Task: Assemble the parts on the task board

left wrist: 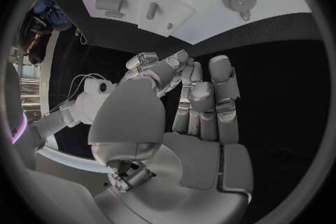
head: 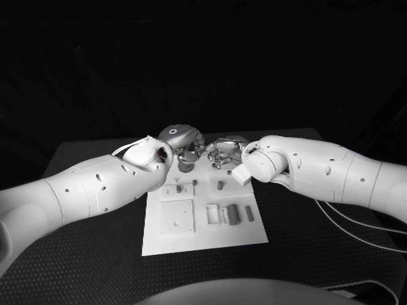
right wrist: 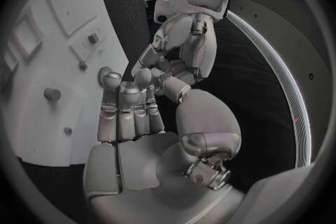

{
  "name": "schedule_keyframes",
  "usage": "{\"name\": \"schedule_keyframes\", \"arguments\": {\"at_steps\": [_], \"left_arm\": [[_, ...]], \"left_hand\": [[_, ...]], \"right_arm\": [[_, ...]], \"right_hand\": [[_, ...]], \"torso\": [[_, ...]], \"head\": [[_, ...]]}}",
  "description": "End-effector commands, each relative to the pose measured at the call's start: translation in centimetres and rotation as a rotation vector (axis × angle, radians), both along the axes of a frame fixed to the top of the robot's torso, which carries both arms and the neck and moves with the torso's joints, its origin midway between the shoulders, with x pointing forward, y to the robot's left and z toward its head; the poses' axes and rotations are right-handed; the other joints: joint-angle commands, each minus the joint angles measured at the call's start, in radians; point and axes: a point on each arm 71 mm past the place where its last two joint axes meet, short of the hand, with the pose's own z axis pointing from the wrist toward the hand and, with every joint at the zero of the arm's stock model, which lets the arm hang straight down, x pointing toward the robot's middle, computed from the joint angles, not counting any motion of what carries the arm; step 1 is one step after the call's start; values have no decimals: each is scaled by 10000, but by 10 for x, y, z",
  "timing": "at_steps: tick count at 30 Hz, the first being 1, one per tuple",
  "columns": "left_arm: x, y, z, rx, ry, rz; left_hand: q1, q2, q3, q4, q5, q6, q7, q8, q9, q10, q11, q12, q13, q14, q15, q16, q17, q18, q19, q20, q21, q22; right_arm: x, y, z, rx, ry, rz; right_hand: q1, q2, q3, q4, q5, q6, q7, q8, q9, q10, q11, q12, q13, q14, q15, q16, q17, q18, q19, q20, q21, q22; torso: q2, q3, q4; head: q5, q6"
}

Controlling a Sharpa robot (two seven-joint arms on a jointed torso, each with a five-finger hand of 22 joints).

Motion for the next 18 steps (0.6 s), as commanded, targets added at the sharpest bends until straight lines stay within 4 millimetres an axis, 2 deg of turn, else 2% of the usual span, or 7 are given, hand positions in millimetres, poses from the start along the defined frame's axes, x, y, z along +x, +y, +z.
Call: {"name": "schedule_keyframes", "arguments": {"at_steps": [1, 12, 18], "left_arm": [[-6, -10, -2, -50, 227, -515], [-6, -11, -1, -97, 262, -560], [-5, -9, -2, -59, 290, -480]], "left_hand": [[50, -32, -7, -74, -36, 115, 182, -45, -4, 1117, 92, -40, 18, 11, -19, -50, -15, 335, 11, -17, -63, 190], [71, -53, -8, -103, -36, 48, 213, -101, -11, 1093, 118, -163, 45, 14, 5, -75, -18, 330, 5, -8, -84, 184], [99, -15, 14, -106, -29, 45, 218, -110, -8, 1100, 124, -205, 60, 16, 10, -84, -19, 331, 8, -5, -91, 183]], "right_arm": [[1, 6, 5, 308, -269, 220], [1, 6, 5, 301, -287, 174], [1, 5, 5, 299, -296, 157]], "right_hand": [[87, 42, -44, -1, 54, 3, 137, -91, -24, -66, 21, -19, 12, -62, 7, -26, 8, 131, -56, 23, -45, 60], [157, 94, -59, 1, 58, -388, 286, -378, -169, -119, 151, -23, 15, -95, 122, -32, 17, 131, -91, 43, -59, 74], [163, 103, -59, 4, 58, -440, 310, -426, -208, -129, 174, -24, 14, -100, 144, -33, 19, 131, -93, 47, -59, 77]], "torso": [[1, 1, -1], [-2, -7, 1], [-3, -8, 4]], "head": [[-6, -2], [-19, 2], [-24, 3]]}}
